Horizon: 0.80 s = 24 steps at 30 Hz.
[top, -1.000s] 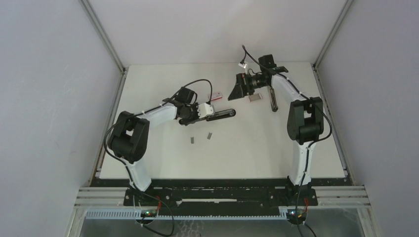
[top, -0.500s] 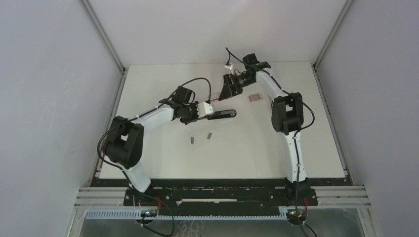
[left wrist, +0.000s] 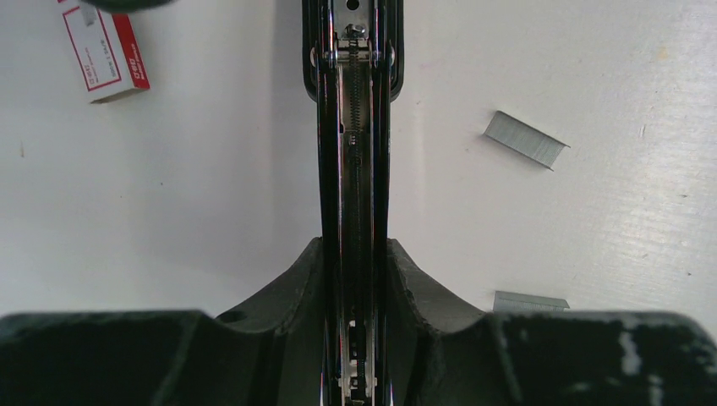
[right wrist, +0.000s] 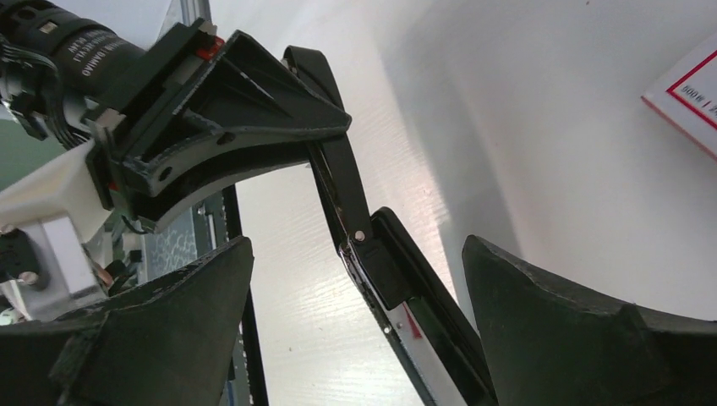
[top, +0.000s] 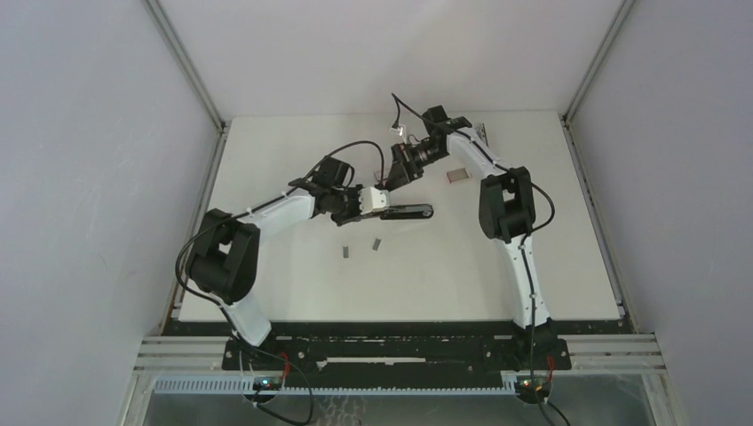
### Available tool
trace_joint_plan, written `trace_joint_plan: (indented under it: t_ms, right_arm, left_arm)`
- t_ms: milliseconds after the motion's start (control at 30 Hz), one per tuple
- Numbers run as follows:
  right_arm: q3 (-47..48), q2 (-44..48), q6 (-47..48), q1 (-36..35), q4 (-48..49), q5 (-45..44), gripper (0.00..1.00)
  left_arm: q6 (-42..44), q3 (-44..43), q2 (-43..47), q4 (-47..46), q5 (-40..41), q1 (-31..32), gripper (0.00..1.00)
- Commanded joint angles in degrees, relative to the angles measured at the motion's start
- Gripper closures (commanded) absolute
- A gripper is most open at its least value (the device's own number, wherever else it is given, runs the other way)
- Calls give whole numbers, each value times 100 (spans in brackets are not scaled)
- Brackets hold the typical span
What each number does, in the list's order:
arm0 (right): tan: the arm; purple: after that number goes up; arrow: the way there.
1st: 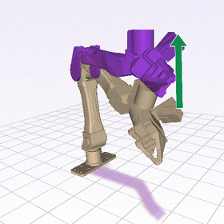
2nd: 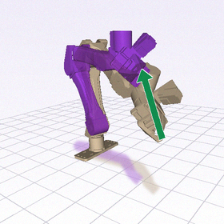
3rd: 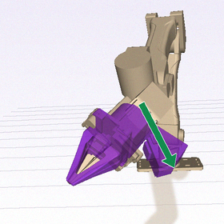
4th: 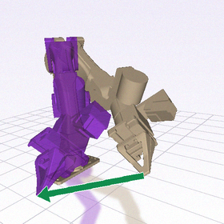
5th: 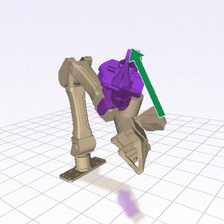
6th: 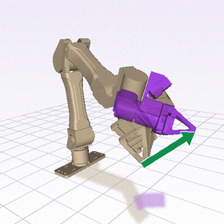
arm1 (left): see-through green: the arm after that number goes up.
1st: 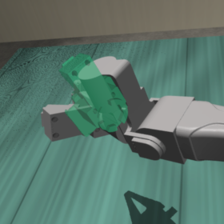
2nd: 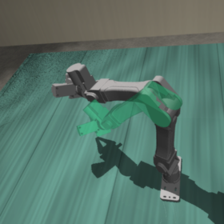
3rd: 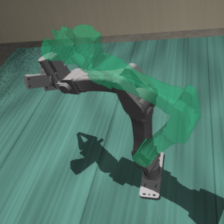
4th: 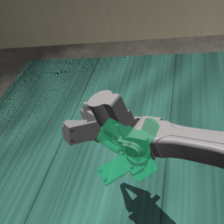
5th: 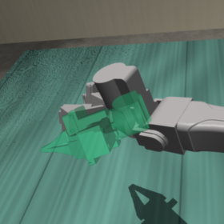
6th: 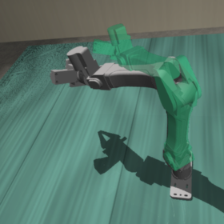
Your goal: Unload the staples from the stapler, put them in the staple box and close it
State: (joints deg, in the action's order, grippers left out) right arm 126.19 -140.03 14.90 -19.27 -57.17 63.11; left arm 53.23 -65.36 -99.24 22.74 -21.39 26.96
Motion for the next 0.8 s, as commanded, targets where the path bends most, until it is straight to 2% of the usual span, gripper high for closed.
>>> trace_joint_plan:
  t_ms: [0,200,433,767]
  right_arm:
    - [200,-149,607,-54,-432,457,6]
    - [192,-328,1140,-261,-930,450,7]
    - [109,-469,1273,-362,-1066,718,8]
    - [126,-629,2347,-400,-2134,913,17]
  left_arm:
    - [216,80,482,-471,-419,41,100]
    - [275,116,506,-601,-415,220,100]
    - [374,187,608,-689,-398,274,100]
    - [397,335,660,-885,-292,274,100]
